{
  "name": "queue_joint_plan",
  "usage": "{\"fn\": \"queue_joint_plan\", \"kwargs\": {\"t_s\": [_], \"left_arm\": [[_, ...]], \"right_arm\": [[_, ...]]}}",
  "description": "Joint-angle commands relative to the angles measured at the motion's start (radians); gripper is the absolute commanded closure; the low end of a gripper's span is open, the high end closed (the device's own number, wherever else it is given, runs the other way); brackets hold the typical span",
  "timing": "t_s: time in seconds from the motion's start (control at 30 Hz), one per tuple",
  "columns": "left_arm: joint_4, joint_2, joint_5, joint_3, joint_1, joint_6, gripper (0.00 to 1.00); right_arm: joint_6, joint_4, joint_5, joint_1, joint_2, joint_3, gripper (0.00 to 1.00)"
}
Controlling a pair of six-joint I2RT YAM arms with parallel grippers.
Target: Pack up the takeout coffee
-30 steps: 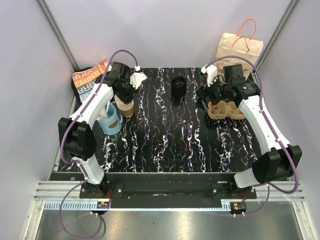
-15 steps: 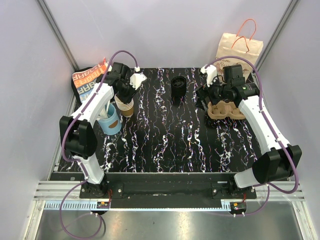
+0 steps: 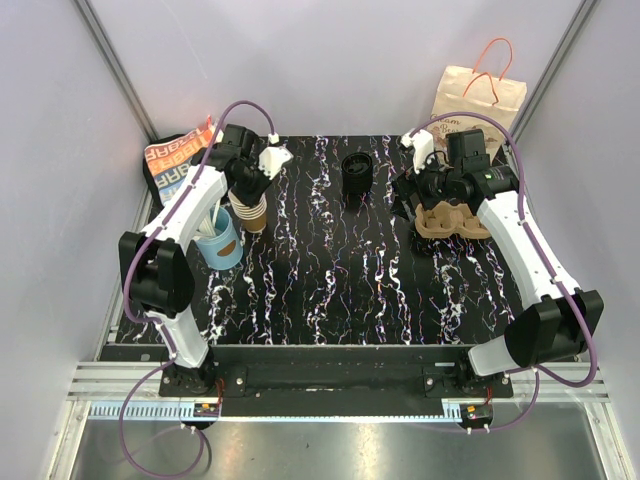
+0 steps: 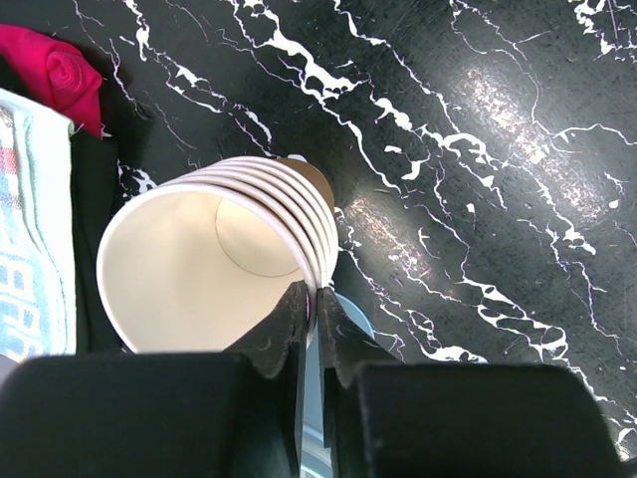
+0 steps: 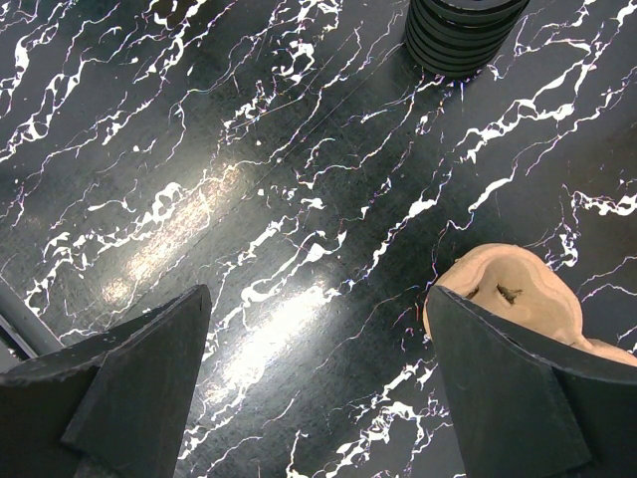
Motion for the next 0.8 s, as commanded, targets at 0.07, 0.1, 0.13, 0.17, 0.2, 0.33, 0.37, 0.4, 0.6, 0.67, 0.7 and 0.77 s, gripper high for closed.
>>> {"fn": "queue_joint_plan", "kwargs": {"t_s": [0.07, 0.1, 0.13, 0.17, 0.2, 0.33, 0.37, 0.4, 0.6, 0.67, 0.7, 0.77], "left_arm": [[0.013, -0.021, 0.001, 0.063, 0.005, -0.012, 0.97], [0.015, -0.021, 0.000, 0.066, 0.005, -0.013, 0.98], [0.015, -0.023, -0.002, 0.067, 0.006, -0.013, 0.99], [0.015, -0.026, -0.002, 0.067, 0.007, -0.015, 1.00], [0.015, -0.028, -0.002, 0.069, 0.008, -0.016, 1.00], [0.027, -0.038, -0.014, 0.066, 0.007, -0.019, 1.00], [0.028, -0.041, -0.014, 0.064, 0.007, -0.020, 1.00], [0.036, -0.047, -0.015, 0.063, 0.007, -0.021, 1.00], [0.062, -0.069, -0.022, 0.047, 0.006, -0.016, 1.00], [0.076, -0.087, -0.020, 0.032, 0.005, -0.013, 1.00], [0.094, -0.095, -0.020, 0.024, 0.005, -0.012, 1.00], [0.111, -0.116, -0.023, -0.005, 0.003, -0.006, 1.00]], "right_arm": [[0.015, 0.031, -0.016, 0.013, -0.034, 0.000, 0.06], [0.017, 0.031, -0.016, 0.013, -0.035, 0.000, 0.06], [0.017, 0.031, -0.016, 0.015, -0.034, 0.000, 0.06], [0.017, 0.031, -0.015, 0.015, -0.035, 0.000, 0.06], [0.017, 0.028, -0.013, 0.016, -0.034, 0.000, 0.06], [0.017, 0.029, -0.013, 0.016, -0.035, 0.000, 0.06], [0.017, 0.031, -0.013, 0.016, -0.035, 0.000, 0.06], [0.017, 0.029, -0.013, 0.016, -0.035, -0.001, 0.06], [0.018, 0.031, -0.013, 0.016, -0.035, 0.000, 0.06], [0.018, 0.031, -0.013, 0.018, -0.035, 0.002, 0.06], [0.020, 0.029, -0.013, 0.018, -0.037, 0.003, 0.06], [0.018, 0.029, -0.015, 0.019, -0.037, 0.003, 0.06]]}}
